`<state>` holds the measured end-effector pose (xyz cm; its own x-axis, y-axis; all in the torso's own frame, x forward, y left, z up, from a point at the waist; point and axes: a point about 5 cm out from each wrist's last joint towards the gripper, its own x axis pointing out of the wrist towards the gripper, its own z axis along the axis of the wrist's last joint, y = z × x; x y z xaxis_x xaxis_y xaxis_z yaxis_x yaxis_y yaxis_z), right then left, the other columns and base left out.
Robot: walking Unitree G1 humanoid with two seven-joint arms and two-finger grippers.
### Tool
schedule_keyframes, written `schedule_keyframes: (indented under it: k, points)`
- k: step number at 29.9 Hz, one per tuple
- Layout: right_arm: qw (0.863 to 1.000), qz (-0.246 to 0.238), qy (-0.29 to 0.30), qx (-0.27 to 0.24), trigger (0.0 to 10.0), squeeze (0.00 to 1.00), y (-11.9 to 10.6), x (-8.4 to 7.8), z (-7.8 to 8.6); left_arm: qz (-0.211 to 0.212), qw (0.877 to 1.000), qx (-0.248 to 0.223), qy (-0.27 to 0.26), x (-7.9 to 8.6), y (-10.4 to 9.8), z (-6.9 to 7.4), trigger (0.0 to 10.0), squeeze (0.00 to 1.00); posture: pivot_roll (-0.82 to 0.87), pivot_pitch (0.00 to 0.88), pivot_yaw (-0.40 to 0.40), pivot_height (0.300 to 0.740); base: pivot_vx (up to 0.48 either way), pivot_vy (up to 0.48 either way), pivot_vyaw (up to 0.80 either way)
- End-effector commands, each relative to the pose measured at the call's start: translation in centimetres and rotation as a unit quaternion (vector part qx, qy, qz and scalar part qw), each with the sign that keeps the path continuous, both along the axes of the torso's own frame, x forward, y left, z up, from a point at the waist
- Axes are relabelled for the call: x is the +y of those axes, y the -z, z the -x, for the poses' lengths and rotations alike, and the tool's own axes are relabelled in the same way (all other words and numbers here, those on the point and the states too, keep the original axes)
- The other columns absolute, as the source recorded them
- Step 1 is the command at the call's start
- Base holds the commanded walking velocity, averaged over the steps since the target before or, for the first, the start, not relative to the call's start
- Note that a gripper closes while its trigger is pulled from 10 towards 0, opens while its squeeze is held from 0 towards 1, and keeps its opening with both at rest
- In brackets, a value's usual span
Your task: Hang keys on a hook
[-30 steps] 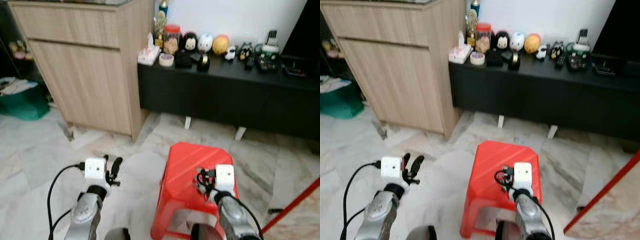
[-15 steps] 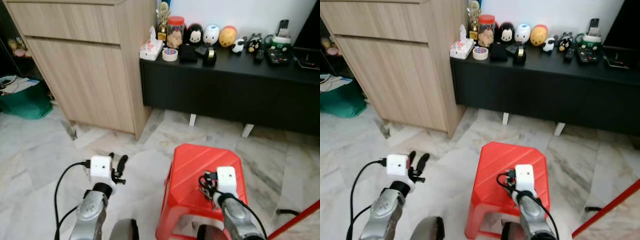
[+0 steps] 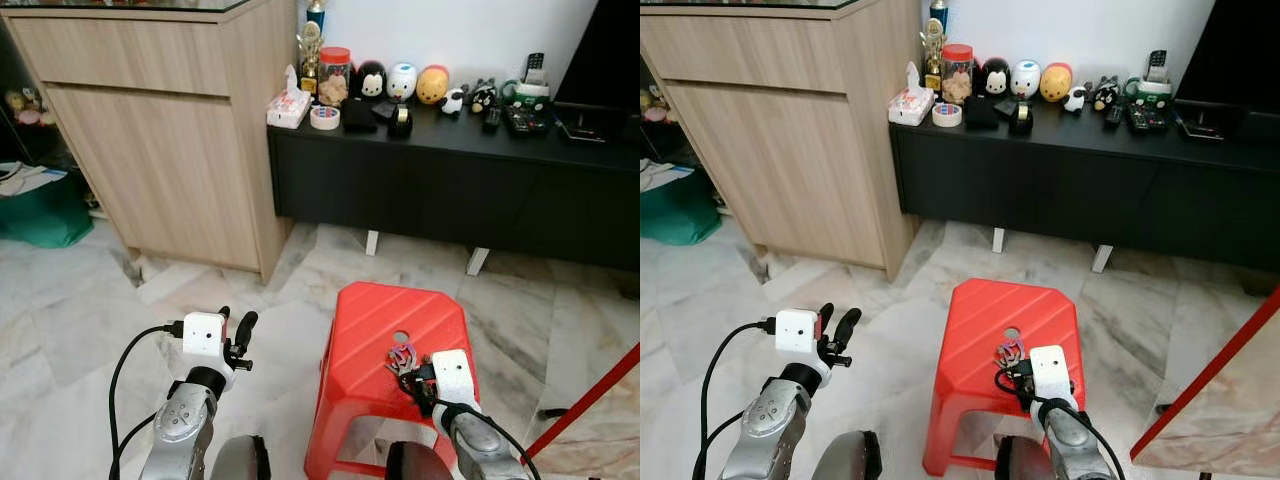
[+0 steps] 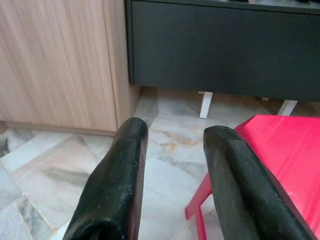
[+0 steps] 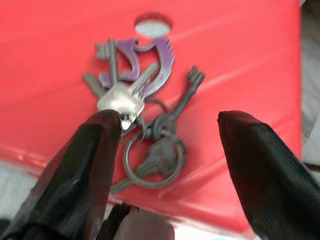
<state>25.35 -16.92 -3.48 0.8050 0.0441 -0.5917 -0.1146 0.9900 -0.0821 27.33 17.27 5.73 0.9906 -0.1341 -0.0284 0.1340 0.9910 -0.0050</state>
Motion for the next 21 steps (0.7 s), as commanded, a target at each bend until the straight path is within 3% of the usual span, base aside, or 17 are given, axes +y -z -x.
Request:
schedule_keyframes:
  k: [1, 2, 3, 4, 21]
  points:
    - [1.000, -0.006, 0.000, 0.015, 10.0, 1.00, 0.19, 0.19, 0.01, -0.007, 1.000, 0.005, 0.004, -0.11, 0.17, 0.06, 10.0, 0.00, 0.04, 0.012, -0.038, 0.596, 0.000, 0.000, 0.00]
    - [1.000, -0.010, -0.006, 0.025, 10.0, 0.33, 0.33, 0.45, 0.05, -0.009, 1.000, 0.005, 0.004, -0.08, 0.17, 0.07, 10.0, 0.00, 0.04, 0.012, -0.038, 0.596, 0.000, 0.000, 0.00]
    - [1.000, -0.011, -0.009, 0.028, 10.0, 0.33, 0.36, 0.54, 0.06, -0.009, 1.000, 0.005, 0.004, -0.07, 0.17, 0.07, 10.0, 0.00, 0.04, 0.012, -0.038, 0.596, 0.000, 0.000, 0.00]
    - [0.999, -0.011, -0.013, 0.032, 10.0, 0.00, 0.37, 0.65, 0.01, -0.010, 1.000, 0.005, 0.004, -0.01, 0.16, 0.08, 10.0, 0.00, 0.04, 0.012, -0.038, 0.596, 0.000, 0.000, 0.00]
    - [0.998, -0.011, 0.015, 0.058, 10.0, 0.00, 0.33, 0.00, -0.54, -0.013, 1.000, 0.007, 0.003, 0.08, 0.21, 0.14, 10.0, 0.00, 0.04, 0.014, -0.034, 0.596, 0.000, 0.000, 0.00]
